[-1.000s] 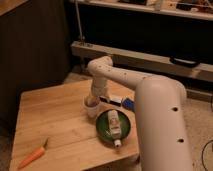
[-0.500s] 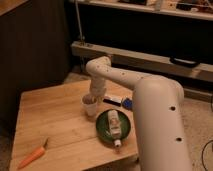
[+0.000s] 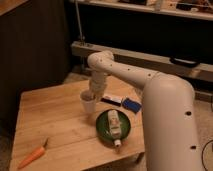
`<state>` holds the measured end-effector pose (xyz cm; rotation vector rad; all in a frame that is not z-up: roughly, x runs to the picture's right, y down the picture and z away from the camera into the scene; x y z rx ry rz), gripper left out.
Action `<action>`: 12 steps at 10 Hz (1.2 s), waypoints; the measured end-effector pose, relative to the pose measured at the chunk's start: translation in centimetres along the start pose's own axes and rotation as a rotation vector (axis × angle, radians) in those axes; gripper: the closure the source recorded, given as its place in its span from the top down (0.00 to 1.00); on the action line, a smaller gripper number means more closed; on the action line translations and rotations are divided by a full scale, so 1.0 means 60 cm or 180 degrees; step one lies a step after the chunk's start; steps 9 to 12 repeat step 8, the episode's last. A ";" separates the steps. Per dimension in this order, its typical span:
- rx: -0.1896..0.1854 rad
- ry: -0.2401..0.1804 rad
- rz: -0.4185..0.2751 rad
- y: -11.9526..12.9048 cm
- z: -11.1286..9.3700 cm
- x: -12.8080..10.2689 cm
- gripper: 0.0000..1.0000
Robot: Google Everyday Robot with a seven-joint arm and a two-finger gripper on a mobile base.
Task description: Pick up the ceramic cup
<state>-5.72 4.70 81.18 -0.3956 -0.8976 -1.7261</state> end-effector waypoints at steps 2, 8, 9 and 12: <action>0.0001 0.0064 -0.0118 -0.038 -0.065 -0.013 0.00; -0.0040 0.0237 -0.0572 -0.122 -0.203 -0.057 0.00; -0.0040 0.0237 -0.0572 -0.122 -0.203 -0.057 0.00; -0.0040 0.0237 -0.0572 -0.122 -0.203 -0.057 0.00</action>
